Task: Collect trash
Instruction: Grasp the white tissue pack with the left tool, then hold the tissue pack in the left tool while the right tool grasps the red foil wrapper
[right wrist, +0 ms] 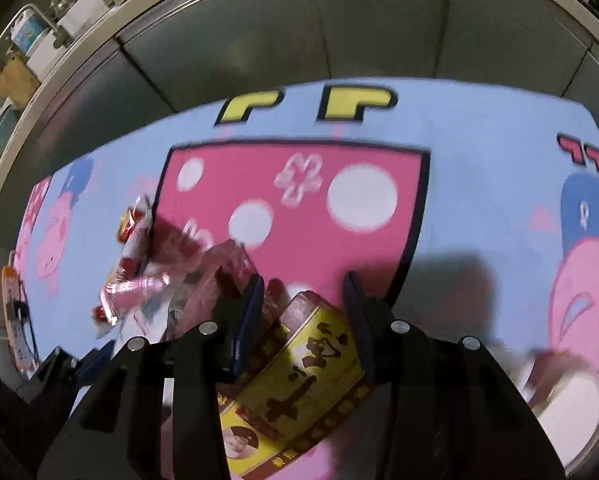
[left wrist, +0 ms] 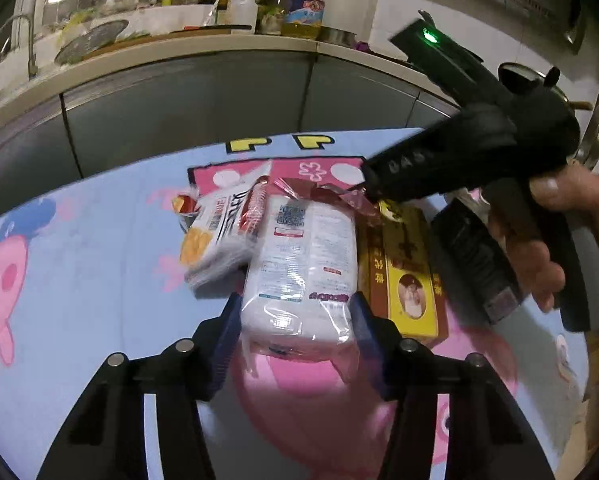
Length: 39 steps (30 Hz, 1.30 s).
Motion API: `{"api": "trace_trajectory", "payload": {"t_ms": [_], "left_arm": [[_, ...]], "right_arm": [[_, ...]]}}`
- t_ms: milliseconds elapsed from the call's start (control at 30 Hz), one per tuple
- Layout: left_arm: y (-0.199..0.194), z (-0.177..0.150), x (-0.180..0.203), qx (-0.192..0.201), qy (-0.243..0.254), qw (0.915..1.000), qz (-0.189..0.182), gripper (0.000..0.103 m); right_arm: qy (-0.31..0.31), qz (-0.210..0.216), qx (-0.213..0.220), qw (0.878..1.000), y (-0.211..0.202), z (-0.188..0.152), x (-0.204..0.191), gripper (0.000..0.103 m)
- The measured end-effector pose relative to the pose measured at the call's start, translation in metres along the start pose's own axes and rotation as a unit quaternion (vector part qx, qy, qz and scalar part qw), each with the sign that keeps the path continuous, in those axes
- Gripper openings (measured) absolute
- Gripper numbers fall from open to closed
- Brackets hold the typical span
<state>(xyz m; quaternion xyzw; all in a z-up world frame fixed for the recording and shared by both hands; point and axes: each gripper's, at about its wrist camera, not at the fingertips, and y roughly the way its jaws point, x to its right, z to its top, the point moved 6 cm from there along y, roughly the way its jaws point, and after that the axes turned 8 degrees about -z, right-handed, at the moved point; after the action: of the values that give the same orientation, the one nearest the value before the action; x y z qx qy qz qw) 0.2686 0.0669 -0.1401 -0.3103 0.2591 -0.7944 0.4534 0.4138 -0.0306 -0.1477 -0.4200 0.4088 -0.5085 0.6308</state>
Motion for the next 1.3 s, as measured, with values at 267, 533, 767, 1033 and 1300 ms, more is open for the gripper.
{"api": "trace_trajectory", "payload": {"t_ms": [267,533,767,1033,1300], "left_arm": [[-0.07,-0.08,0.009,-0.004,-0.046,0.9989,0.001,0.054],[-0.14,-0.153,0.02,0.004,-0.076,0.9962,0.041,0.063],[-0.16,-0.178,0.022,0.008,-0.106,0.9923,0.065,0.086],[-0.173,-0.171,0.025,0.032,-0.096,0.9897,0.101,0.098],[-0.13,-0.155,0.011,-0.007,-0.073,0.9856,0.152,0.095]], "right_arm": [[-0.071,0.044,0.056,0.995,-0.043,-0.113,-0.032,0.041],[0.028,0.068,0.225,0.972,-0.14,-0.206,-0.004,0.046],[0.049,0.082,0.185,0.978,-0.127,-0.297,-0.013,0.048],[-0.003,0.078,0.192,0.978,-0.12,-0.233,-0.058,0.049],[-0.139,-0.021,0.133,0.981,-0.068,-0.163,-0.097,0.046]]}}
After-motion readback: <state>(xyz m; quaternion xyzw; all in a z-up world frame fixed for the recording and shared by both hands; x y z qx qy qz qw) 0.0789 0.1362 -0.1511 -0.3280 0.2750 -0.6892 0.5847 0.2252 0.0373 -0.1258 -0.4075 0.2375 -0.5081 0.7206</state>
